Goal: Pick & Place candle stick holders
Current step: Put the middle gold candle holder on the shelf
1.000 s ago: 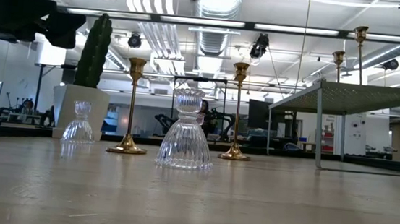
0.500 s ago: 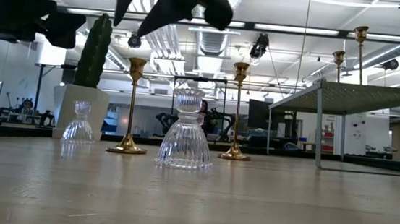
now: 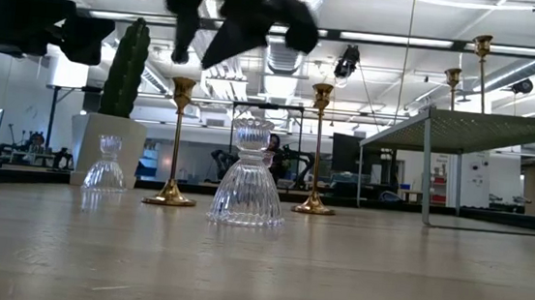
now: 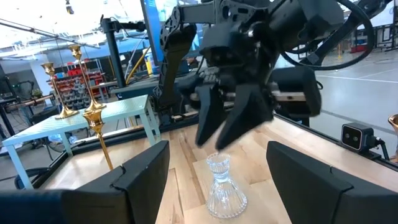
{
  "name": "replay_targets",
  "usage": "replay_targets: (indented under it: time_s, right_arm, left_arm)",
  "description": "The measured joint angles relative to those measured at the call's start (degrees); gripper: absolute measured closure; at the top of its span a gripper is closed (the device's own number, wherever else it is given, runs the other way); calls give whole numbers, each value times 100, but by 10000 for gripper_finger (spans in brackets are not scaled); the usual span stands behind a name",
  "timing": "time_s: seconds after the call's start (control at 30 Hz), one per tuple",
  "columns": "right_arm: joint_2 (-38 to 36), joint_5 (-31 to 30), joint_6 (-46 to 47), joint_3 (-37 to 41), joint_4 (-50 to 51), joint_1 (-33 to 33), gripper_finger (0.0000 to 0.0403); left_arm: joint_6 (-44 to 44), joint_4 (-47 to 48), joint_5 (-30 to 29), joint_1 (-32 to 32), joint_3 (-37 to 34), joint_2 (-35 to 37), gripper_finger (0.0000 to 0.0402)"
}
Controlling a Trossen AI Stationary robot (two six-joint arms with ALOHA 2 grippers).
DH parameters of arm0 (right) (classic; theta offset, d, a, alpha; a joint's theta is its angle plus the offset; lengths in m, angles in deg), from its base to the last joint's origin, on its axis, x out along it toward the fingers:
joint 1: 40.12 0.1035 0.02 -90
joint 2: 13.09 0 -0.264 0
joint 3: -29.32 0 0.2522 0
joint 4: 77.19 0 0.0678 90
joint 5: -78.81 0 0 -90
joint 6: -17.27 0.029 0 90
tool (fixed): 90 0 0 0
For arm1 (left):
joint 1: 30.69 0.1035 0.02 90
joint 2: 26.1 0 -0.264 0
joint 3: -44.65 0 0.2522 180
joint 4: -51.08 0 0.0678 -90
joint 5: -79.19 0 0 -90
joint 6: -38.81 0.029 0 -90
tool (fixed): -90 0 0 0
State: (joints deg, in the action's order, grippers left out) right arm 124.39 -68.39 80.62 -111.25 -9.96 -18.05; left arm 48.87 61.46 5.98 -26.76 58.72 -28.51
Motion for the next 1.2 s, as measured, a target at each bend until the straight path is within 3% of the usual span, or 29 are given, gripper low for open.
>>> replay_targets:
  time_s: [0.23,0.37,0.43,0.57,0.63,0.9,1.0,1.2]
  right_arm:
    - [-507,-134,1814,-43,2648,740,313]
    - [-620,-100,2570,-35,3623,1101,334]
    - [-741,-94,2636,8,3637,1234,342]
    - [-867,-102,2426,43,3647,1352,355]
    - [-867,-72,2382,53,3655,1384,359]
    - [-986,-38,2072,58,3655,1423,360]
    - [-1104,20,2286,100,3653,1478,360]
    - [-1278,44,2892,463,3647,1703,362]
  left_arm:
    - [0,0,1,1,0,0,128]
    - [-915,-152,170,1,8,2,128]
    - [-1181,-138,175,-1,21,0,128]
    - [-21,-156,2,8,63,2,128]
    - [24,-162,-41,8,72,4,128]
    - [-863,-200,-41,6,28,2,128]
    - [-888,-365,-41,6,28,4,128]
    - [-2031,-395,-103,4,28,-3,128]
